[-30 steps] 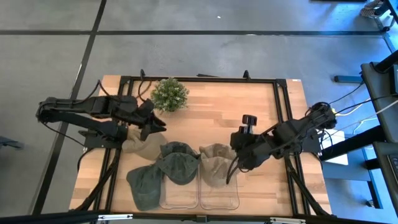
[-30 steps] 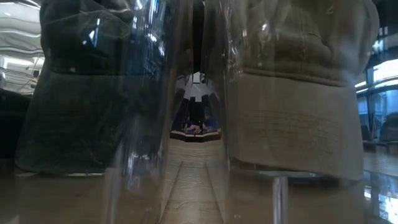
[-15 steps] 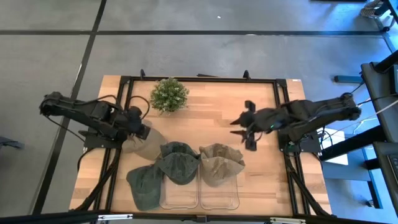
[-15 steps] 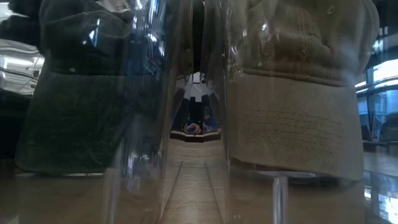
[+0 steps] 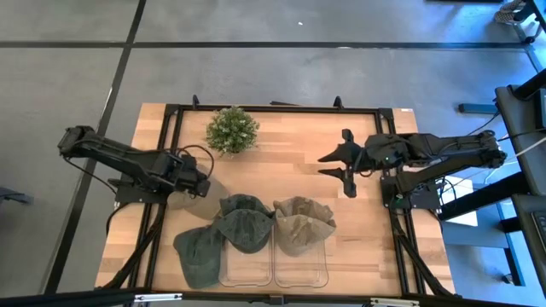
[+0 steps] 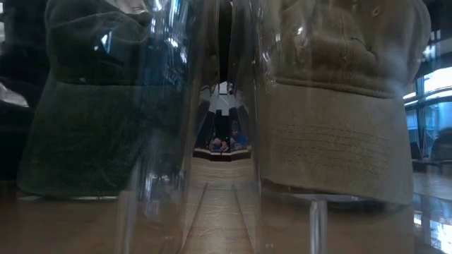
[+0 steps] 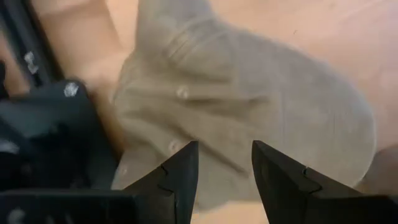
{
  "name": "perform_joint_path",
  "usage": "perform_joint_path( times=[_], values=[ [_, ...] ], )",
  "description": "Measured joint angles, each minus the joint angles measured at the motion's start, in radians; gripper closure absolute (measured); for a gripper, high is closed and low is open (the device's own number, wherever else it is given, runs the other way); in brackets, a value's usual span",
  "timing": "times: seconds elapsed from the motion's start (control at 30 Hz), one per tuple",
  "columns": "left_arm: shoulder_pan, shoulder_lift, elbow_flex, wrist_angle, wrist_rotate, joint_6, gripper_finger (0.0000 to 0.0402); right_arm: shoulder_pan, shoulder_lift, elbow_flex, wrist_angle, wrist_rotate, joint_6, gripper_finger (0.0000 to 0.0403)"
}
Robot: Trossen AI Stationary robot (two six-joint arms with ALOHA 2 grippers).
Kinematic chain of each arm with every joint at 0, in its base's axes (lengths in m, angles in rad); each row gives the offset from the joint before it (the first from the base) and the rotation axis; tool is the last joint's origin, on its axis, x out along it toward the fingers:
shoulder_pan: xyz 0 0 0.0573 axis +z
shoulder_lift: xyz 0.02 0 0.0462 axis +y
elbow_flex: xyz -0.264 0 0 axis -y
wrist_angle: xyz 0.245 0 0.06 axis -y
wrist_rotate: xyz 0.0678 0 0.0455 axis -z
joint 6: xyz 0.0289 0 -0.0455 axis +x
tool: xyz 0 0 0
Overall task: Pick & Place hat
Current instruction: Put the brown cap into the right transparent bin
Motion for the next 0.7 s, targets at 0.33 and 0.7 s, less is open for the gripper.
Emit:
perform_joint_path(
  times=[0.33,0.7],
  values=[
    [0.032,0.083,-0.055,0.188,0.0,0.002,0.0258,-0.053,0.003,0.0,0.021,-0.012,-0.035,0.0254],
    [0.061,0.163,-0.116,0.276,0.01,0.001,0.0258,-0.069,0.003,0.0,0.014,-0.038,-0.031,0.0254]
  ],
)
